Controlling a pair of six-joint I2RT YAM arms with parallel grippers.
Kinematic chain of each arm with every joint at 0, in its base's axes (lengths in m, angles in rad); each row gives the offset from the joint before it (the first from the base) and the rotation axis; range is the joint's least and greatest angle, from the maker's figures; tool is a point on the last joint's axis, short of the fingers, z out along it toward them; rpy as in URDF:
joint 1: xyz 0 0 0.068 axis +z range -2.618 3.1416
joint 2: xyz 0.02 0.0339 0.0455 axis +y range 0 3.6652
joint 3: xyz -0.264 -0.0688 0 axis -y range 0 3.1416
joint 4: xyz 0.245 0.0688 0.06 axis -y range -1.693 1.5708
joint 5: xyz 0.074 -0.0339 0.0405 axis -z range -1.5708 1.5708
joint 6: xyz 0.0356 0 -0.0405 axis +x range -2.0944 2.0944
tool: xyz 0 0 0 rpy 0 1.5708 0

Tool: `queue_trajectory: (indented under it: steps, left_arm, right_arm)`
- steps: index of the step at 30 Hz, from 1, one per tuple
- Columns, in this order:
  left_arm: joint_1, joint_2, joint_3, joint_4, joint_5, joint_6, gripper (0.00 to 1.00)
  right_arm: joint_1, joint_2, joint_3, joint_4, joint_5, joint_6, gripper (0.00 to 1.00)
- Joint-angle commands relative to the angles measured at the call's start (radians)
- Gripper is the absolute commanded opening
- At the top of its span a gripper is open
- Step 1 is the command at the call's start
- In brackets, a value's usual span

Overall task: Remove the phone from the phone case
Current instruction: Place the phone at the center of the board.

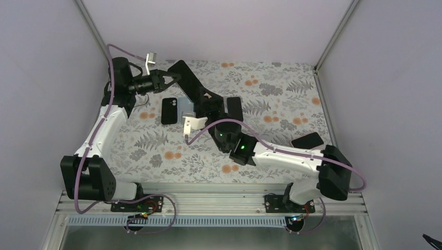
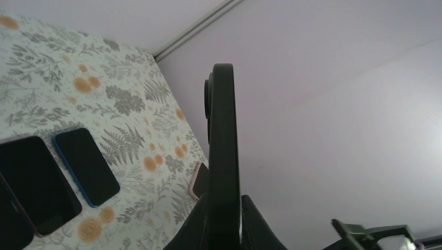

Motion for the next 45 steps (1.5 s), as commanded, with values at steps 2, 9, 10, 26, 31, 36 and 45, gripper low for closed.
queue_trajectory:
  steps: [2, 9, 10, 26, 31, 36, 45]
  left_arm:
    - [0.007, 0.004, 0.080, -0.041, 0.028, 0.186, 0.02]
    - [-0.001, 0.027, 0.140, -0.153, 0.120, 0.445, 0.03]
    - [-0.004, 0.029, 0.146, -0.171, 0.129, 0.478, 0.02]
    - [-0.121, -0.045, 0.125, -0.343, 0.199, 0.829, 0.02]
    - [-0.150, -0.052, 0.138, -0.341, 0.214, 0.832, 0.02]
    - [-0.171, -0.038, 0.143, -0.349, 0.224, 0.843, 0.02]
    - [-0.212, -0.012, 0.164, -0.399, 0.197, 0.882, 0.02]
  right_arm:
    - [-0.023, -0.098, 0.148, -0.544, -0.176, 0.426, 1.00]
    - [-0.146, -0.155, 0.278, -0.837, -0.491, 0.727, 0.99]
    - [-0.173, -0.161, 0.295, -0.862, -0.542, 0.772, 0.99]
    - [-0.570, -0.159, 0.323, -0.906, -1.481, 1.371, 0.93]
    - [-0.603, -0.148, 0.286, -0.853, -1.521, 1.451, 0.83]
    - [-0.602, -0.114, 0.291, -0.833, -1.533, 1.485, 0.75]
    - [-0.602, -0.054, 0.349, -0.846, -1.551, 1.505, 0.49]
